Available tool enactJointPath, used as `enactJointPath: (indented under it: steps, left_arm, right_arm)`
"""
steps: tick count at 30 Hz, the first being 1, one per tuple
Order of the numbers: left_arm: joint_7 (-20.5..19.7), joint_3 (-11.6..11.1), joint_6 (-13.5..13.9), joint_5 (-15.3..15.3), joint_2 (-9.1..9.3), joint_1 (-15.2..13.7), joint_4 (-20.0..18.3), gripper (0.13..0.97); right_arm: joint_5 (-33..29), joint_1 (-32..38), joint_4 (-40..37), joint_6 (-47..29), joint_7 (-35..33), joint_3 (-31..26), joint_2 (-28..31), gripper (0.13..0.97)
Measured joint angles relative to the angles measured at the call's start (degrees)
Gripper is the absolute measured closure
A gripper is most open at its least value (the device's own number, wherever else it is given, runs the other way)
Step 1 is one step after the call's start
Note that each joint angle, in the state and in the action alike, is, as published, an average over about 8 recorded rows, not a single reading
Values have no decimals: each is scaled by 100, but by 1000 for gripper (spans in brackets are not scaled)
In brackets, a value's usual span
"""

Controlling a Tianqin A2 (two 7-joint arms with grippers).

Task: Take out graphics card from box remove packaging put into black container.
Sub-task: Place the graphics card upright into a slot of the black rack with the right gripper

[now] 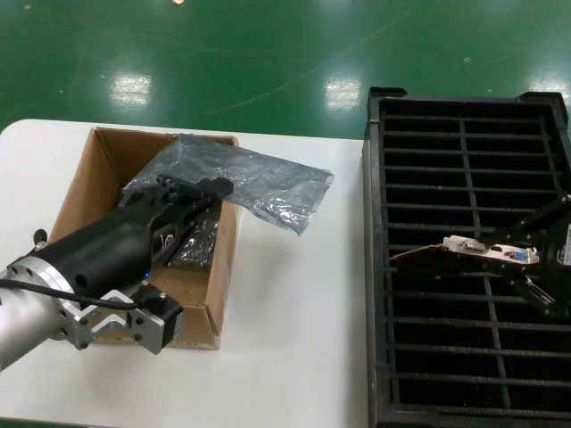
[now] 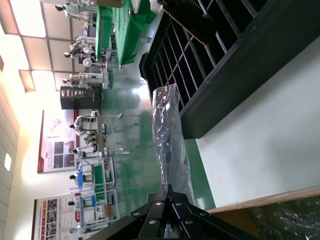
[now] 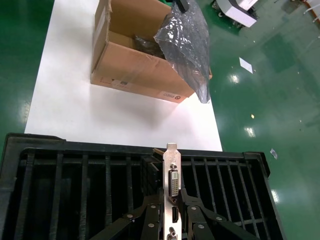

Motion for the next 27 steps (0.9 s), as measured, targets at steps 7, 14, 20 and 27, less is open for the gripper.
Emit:
enactJointPath:
  steps: [7, 14, 20, 27]
  left_arm:
    - [0, 0, 0, 0, 0, 0, 0, 957]
    - [0, 0, 0, 0, 0, 0, 0, 957]
    - [0, 0, 0, 0, 0, 0, 0, 957]
    - [0, 0, 0, 0, 0, 0, 0, 957]
  right_arm:
    - [-5, 8, -3, -10, -2, -6, -1, 907]
    - [-111, 554, -126, -536, -95, -249, -16, 907]
    - [-70, 1139, -43, -1315, 144, -467, -20, 907]
    - [66, 1548, 51, -2024, 589, -804, -126, 907]
